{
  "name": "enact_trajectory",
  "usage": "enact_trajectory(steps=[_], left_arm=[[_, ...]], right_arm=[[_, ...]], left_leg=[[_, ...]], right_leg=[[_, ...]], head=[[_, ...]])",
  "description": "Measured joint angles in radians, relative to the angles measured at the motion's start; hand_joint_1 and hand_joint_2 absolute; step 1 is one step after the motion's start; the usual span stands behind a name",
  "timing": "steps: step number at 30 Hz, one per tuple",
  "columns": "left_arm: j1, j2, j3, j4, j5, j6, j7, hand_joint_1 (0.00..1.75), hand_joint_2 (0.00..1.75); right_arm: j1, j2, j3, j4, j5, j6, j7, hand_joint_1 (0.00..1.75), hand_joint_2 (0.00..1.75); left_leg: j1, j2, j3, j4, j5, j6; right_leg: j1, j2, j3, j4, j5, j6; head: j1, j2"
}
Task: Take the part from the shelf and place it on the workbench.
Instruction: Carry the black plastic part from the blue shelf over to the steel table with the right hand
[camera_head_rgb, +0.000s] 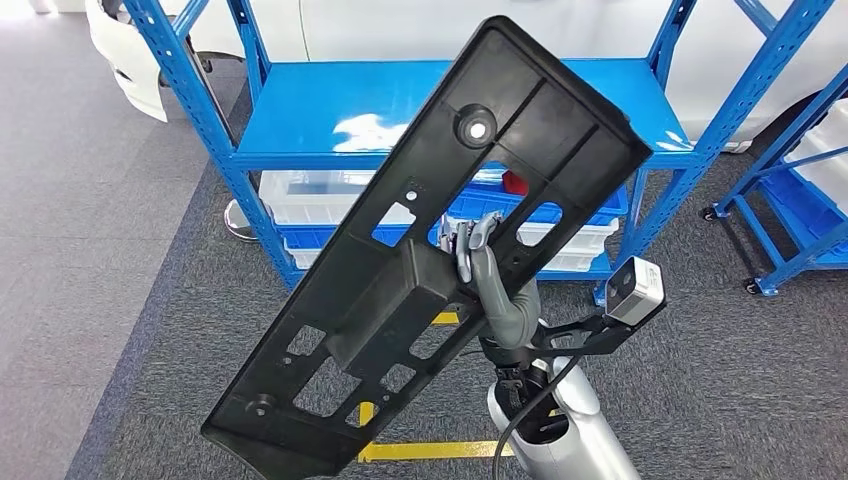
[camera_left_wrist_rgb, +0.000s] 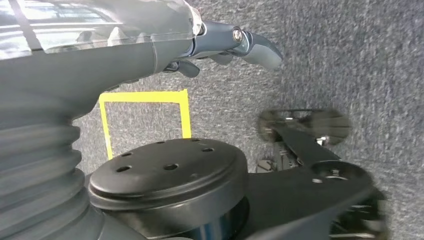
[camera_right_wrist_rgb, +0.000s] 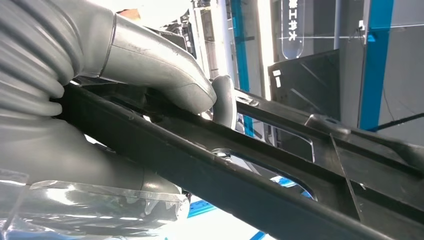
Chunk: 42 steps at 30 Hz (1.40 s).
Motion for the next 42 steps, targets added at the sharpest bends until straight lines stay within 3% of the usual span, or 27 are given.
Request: enact_trajectory(steps=[1, 2, 3, 5, 7, 8, 11, 13, 15, 16, 17, 18, 19, 21, 22, 23, 26, 28, 31, 32, 33, 35, 36, 38, 39, 41, 42], left_arm=[[0.000, 0.000, 0.000, 0.000, 0.000, 0.000, -0.002, 0.00, 1.75], [0.001, 0.000, 0.000, 0.000, -0.001, 0.000, -0.003, 0.00, 1.75], [0.001, 0.000, 0.000, 0.000, -0.002, 0.000, -0.003, 0.00, 1.75], [0.001, 0.000, 0.000, 0.000, -0.003, 0.000, -0.005, 0.00, 1.75], [0.002, 0.001, 0.000, 0.000, -0.004, 0.000, -0.006, 0.00, 1.75], [0.004, 0.001, 0.000, 0.000, -0.006, 0.000, -0.007, 0.00, 1.75], [0.005, 0.001, 0.000, 0.000, -0.009, -0.001, -0.010, 0.00, 1.75], [0.005, 0.001, 0.000, 0.000, -0.011, -0.003, -0.011, 0.00, 1.75], [0.006, 0.001, 0.000, 0.000, -0.011, -0.006, -0.012, 0.00, 1.75], [0.008, 0.001, 0.000, 0.000, -0.011, -0.008, -0.012, 0.00, 1.75], [0.008, 0.001, -0.001, 0.000, -0.011, -0.009, -0.012, 0.00, 1.75], [0.009, 0.001, -0.001, 0.000, -0.011, -0.010, -0.012, 0.00, 1.75], [0.008, 0.001, -0.001, 0.000, -0.011, -0.010, -0.012, 0.00, 1.75], [0.007, 0.000, -0.001, 0.000, -0.011, -0.011, -0.012, 0.00, 1.75], [0.007, 0.000, -0.001, 0.000, -0.011, -0.011, -0.012, 0.00, 1.75], [0.007, 0.000, -0.001, 0.000, -0.011, -0.011, -0.013, 0.00, 1.75], [0.005, 0.000, -0.003, 0.000, -0.011, -0.011, -0.017, 0.00, 1.75], [0.004, 0.000, -0.005, 0.000, -0.012, -0.010, -0.021, 0.00, 1.75], [0.009, 0.000, -0.010, 0.000, -0.012, -0.010, -0.022, 0.00, 1.75], [0.011, 0.000, -0.011, 0.000, -0.013, -0.010, -0.022, 0.00, 1.75], [0.012, 0.000, -0.013, 0.000, -0.014, -0.010, -0.022, 0.00, 1.75], [0.012, 0.000, -0.016, 0.000, -0.015, -0.010, -0.022, 0.00, 1.75], [0.012, 0.001, -0.017, 0.001, -0.015, -0.009, -0.022, 0.00, 1.75], [0.013, 0.003, -0.018, 0.001, -0.015, -0.009, -0.022, 0.00, 1.75], [0.014, 0.004, -0.019, 0.002, -0.015, -0.009, -0.022, 0.00, 1.75], [0.013, 0.003, -0.019, 0.002, -0.014, -0.008, -0.021, 0.00, 1.75], [0.012, 0.003, -0.019, 0.002, -0.014, -0.008, -0.021, 0.00, 1.75]], right_arm=[[0.003, 0.000, 0.000, 0.000, 0.001, 0.000, 0.000, 1.75, 1.75], [0.007, 0.000, 0.000, 0.000, 0.002, 0.000, -0.001, 1.75, 1.75], [0.011, 0.000, 0.000, 0.000, 0.003, 0.000, -0.001, 1.75, 1.75], [0.018, 0.000, 0.000, -0.002, 0.005, 0.001, -0.002, 1.75, 1.75], [0.022, 0.000, 0.000, -0.007, 0.007, 0.001, -0.004, 1.75, 1.75], [0.025, 0.000, 0.000, -0.010, 0.009, 0.002, -0.006, 1.75, 1.75], [0.042, 0.000, 0.000, -0.023, 0.019, 0.002, -0.009, 1.75, 1.75], [0.053, 0.000, 0.000, -0.033, 0.026, 0.002, -0.010, 1.75, 1.75], [0.067, 0.000, 0.000, -0.042, 0.033, 0.002, -0.010, 1.75, 1.75], [0.076, 0.000, 0.000, -0.045, 0.037, 0.002, -0.010, 1.75, 1.75], [0.085, 0.000, 0.000, -0.048, 0.041, 0.003, -0.010, 1.75, 1.75], [0.093, 0.000, 0.000, -0.051, 0.044, 0.003, -0.011, 1.75, 1.75], [0.098, 0.000, 0.000, -0.055, 0.046, 0.005, -0.011, 1.75, 1.75], [0.102, 0.000, 0.000, -0.063, 0.049, 0.010, -0.010, 1.75, 1.75], [0.103, 0.000, 0.000, -0.067, 0.050, 0.013, -0.010, 1.75, 1.75], [0.103, 0.000, 0.000, -0.069, 0.051, 0.016, -0.010, 1.75, 1.75], [0.112, 0.001, -0.003, -0.075, 0.054, 0.022, -0.011, 1.75, 1.75], [0.118, 0.001, -0.005, -0.082, 0.057, 0.029, -0.011, 1.75, 1.75], [0.129, 0.001, -0.006, -0.086, 0.059, 0.035, -0.013, 1.75, 1.75], [0.135, 0.001, -0.007, -0.086, 0.060, 0.036, -0.014, 1.75, 1.75], [0.142, 0.001, -0.008, -0.086, 0.061, 0.036, -0.016, 1.75, 1.75], [0.149, 0.001, -0.010, -0.088, 0.062, 0.036, -0.018, 1.75, 1.75], [0.150, 0.001, -0.011, -0.089, 0.062, 0.036, -0.019, 1.75, 1.75], [0.153, 0.001, -0.013, -0.094, 0.063, 0.037, -0.023, 1.75, 1.75], [0.156, 0.001, -0.014, -0.096, 0.063, 0.037, -0.025, 1.75, 1.75], [0.164, 0.000, -0.018, -0.101, 0.065, 0.038, -0.027, 1.75, 1.75], [0.166, -0.001, -0.021, -0.104, 0.065, 0.038, -0.028, 1.75, 1.75]], left_leg=[[0.001, 0.000, -0.014, 0.054, -0.020, -0.003], [0.001, 0.000, -0.012, 0.075, -0.021, -0.005], [0.002, 0.000, 0.010, 0.057, -0.005, -0.005], [0.003, -0.014, 0.101, -0.079, 0.041, 0.001], [0.002, -0.039, 0.173, -0.194, 0.061, 0.009], [0.001, -0.046, 0.186, -0.216, 0.059, 0.013], [0.003, -0.027, 0.184, -0.225, 0.067, 0.027], [0.007, -0.007, 0.180, -0.232, 0.076, 0.041], [0.005, 0.012, 0.172, -0.232, 0.080, 0.047], [0.005, 0.022, 0.169, -0.231, 0.081, 0.047], [0.005, 0.032, 0.166, -0.229, 0.082, 0.047], [0.005, 0.042, 0.165, -0.227, 0.082, 0.046], [0.005, 0.051, 0.164, -0.225, 0.080, 0.044], [0.001, 0.067, 0.165, -0.219, 0.075, 0.036], [-0.001, 0.074, 0.165, -0.216, 0.073, 0.031], [-0.004, 0.081, 0.165, -0.215, 0.071, 0.026], [-0.004, 0.099, 0.167, -0.212, 0.066, 0.010], [-0.001, 0.070, 0.148, -0.164, 0.029, 0.001], [0.002, 0.019, 0.061, 0.026, -0.061, -0.005], [0.002, 0.014, 0.041, 0.066, -0.068, -0.005], [0.001, 0.011, 0.038, 0.069, -0.055, -0.003], [0.001, -0.009, 0.083, -0.033, 0.016, 0.005], [0.002, -0.037, 0.114, -0.101, 0.046, 0.012], [0.002, -0.082, 0.152, -0.191, 0.071, 0.021], [0.001, -0.090, 0.156, -0.203, 0.068, 0.024], [0.001, -0.067, 0.158, -0.213, 0.075, 0.030], [0.004, -0.054, 0.160, -0.219, 0.080, 0.034]], right_leg=[[0.001, 0.000, -0.008, 0.001, 0.006, 0.000], [0.002, 0.000, -0.015, 0.001, 0.011, 0.001], [0.002, 0.003, -0.021, 0.003, 0.016, 0.003], [0.002, 0.014, -0.031, 0.007, 0.023, 0.010], [0.002, 0.024, -0.039, 0.011, 0.030, 0.020], [0.002, 0.030, -0.043, 0.012, 0.034, 0.026], [0.002, 0.042, -0.052, 0.018, 0.038, 0.044], [0.001, 0.031, -0.082, 0.079, -0.004, 0.053], [-0.001, 0.019, -0.143, 0.214, -0.075, 0.062], [-0.003, 0.018, -0.170, 0.276, -0.099, 0.066], [-0.004, 0.016, -0.181, 0.307, -0.104, 0.068], [-0.006, 0.013, -0.171, 0.296, -0.090, 0.070], [-0.007, 0.005, -0.140, 0.244, -0.060, 0.070], [-0.003, -0.037, -0.060, 0.098, -0.006, 0.062], [0.001, -0.053, -0.036, 0.048, 0.007, 0.054], [0.005, -0.061, -0.027, 0.025, 0.009, 0.045], [0.007, -0.032, -0.033, 0.018, 0.014, 0.022], [0.001, -0.013, -0.032, 0.011, 0.020, 0.009], [0.002, 0.021, -0.037, 0.010, 0.026, 0.000], [0.003, 0.035, -0.038, 0.011, 0.027, -0.001], [0.004, 0.049, -0.039, 0.012, 0.028, -0.001], [0.005, 0.077, -0.039, 0.017, 0.029, 0.000], [0.006, 0.089, -0.041, 0.019, 0.029, 0.003], [0.002, 0.114, -0.051, 0.023, 0.034, 0.014], [-0.001, 0.127, -0.057, 0.023, 0.038, 0.023], [-0.005, 0.143, -0.064, 0.021, 0.044, 0.038], [-0.002, 0.127, -0.070, 0.029, 0.038, 0.044]], head=[[0.000, 0.000], [0.000, 0.000], [0.000, 0.000], [0.000, 0.000], [0.000, 0.000], [0.000, 0.000], [0.000, 0.000], [0.000, 0.000], [0.000, 0.000], [0.000, 0.000], [0.000, 0.000], [0.000, 0.000], [0.000, 0.000], [0.000, 0.000], [0.000, 0.000], [0.000, 0.000], [0.000, 0.000], [0.000, 0.000], [0.000, 0.000], [0.000, 0.000], [0.000, 0.000], [0.000, 0.000], [0.000, 0.000], [0.000, 0.000], [0.000, 0.000], [0.000, 0.000], [0.000, 0.000]])
